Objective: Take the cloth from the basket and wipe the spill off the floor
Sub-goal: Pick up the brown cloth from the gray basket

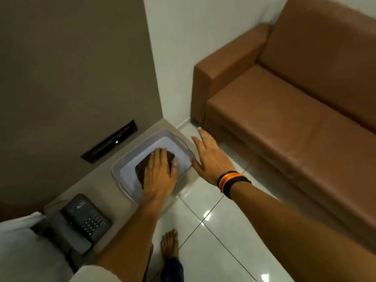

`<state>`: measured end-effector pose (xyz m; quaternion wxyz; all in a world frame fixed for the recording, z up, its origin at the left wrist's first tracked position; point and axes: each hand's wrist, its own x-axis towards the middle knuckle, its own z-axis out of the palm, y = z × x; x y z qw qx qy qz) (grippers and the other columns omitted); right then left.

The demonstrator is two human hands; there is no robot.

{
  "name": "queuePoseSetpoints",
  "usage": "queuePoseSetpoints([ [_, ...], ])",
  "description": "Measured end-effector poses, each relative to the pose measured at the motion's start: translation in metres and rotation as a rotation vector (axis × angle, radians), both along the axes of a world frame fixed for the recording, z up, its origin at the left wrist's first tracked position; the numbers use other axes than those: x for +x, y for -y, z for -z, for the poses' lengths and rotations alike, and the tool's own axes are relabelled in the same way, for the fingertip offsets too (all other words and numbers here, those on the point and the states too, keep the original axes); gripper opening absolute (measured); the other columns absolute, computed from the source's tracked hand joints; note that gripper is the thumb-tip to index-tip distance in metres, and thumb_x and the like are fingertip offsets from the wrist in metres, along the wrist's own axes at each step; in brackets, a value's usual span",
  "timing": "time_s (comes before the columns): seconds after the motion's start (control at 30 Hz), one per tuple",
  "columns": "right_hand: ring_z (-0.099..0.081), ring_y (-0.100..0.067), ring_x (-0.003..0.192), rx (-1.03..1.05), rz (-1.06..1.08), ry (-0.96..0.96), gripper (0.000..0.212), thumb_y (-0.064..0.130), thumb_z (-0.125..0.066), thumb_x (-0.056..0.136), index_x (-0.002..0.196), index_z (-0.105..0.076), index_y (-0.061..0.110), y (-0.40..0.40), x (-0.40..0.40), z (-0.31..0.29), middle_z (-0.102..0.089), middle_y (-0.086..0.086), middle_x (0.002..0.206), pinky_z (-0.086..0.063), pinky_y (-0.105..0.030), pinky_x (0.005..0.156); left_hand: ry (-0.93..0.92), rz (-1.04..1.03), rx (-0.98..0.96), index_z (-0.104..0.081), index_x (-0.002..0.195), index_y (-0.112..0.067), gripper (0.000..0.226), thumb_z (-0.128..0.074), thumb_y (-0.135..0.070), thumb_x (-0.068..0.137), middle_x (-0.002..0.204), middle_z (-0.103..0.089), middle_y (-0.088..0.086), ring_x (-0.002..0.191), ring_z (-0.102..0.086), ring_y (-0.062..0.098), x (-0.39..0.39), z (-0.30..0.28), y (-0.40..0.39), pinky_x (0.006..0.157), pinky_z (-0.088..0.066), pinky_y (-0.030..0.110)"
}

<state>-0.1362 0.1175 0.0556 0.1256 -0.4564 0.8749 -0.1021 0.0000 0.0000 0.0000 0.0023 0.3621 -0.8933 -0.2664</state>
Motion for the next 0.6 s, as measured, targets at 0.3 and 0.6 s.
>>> queuePoseSetpoints([
  [0.3,-0.055,-0.036,0.127,0.149,0.217,0.479,0.037,0.025,-0.056,0.1,0.134,-0.06,0.01,0.122,0.011,0.179,-0.057,-0.014,0.138,-0.048,-0.045,0.108,0.066,-0.79,0.53,-0.054,0.146,0.002,0.054,-0.067,-0.022,0.1,0.146,-0.058,0.029,0.13,-0.06,0.048,0.006,0.157,0.095,0.106,-0.051,0.054],
  [0.6,-0.058,-0.039,0.122,0.205,0.526,0.547,0.052,0.031,-0.07,0.091,0.134,-0.049,0.01,0.198,-0.005,0.262,-0.063,-0.015,0.127,-0.047,-0.051,0.105,0.045,-0.992,0.612,-0.063,0.129,-0.001,0.062,-0.084,-0.039,0.085,0.132,-0.07,0.021,0.118,-0.068,0.044,-0.014,0.22,0.13,0.09,-0.053,0.043],
])
